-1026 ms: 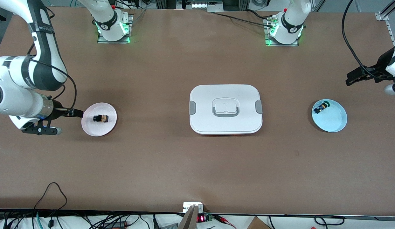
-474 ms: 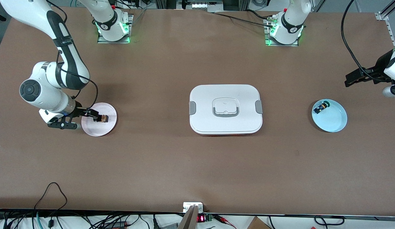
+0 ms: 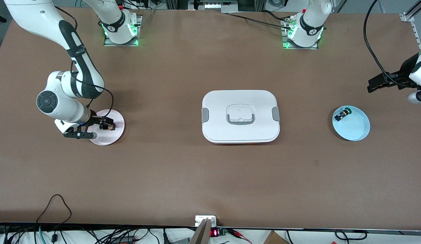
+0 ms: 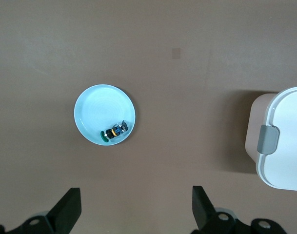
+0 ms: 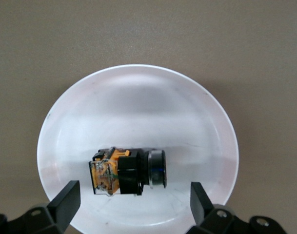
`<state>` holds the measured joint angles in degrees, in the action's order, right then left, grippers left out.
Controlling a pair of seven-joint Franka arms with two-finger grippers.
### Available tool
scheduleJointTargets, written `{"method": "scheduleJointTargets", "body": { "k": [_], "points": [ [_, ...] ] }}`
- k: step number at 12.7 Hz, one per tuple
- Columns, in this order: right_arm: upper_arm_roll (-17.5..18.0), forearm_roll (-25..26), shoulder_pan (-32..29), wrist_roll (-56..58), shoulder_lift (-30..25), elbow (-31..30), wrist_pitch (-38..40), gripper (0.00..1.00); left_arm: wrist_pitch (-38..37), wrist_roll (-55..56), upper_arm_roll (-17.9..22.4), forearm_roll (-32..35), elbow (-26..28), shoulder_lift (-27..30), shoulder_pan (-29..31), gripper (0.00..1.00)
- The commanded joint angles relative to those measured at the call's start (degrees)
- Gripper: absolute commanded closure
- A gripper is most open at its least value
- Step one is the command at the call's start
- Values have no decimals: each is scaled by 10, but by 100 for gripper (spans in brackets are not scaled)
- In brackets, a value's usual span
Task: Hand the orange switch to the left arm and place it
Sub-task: 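Close the right gripper on the orange switch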
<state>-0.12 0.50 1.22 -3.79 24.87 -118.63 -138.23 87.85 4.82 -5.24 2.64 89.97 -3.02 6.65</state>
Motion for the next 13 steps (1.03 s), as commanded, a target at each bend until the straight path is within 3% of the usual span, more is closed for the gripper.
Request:
{"method": "scheduleJointTargets", "body": {
  "k": [1,9,10,11,13],
  "points": [
    [2,3,4,-3,7,4,-8,0,-11,-12,6,7,-16,-8,-5,0],
    [2,5,3,7,34,7,-31,0,-13,-11,7,7,-16,-12,-4,0],
    [2,12,3,13,35,7,-32,3,-13,-11,7,7,-16,-12,-4,0],
    [2,31,3,18,35,7,-32,14,-13,-11,7,7,-16,-12,-4,0],
    [2,44,3,25,36,7,-32,47,-14,-11,8,7,-18,-12,-4,0]
  ]
}}
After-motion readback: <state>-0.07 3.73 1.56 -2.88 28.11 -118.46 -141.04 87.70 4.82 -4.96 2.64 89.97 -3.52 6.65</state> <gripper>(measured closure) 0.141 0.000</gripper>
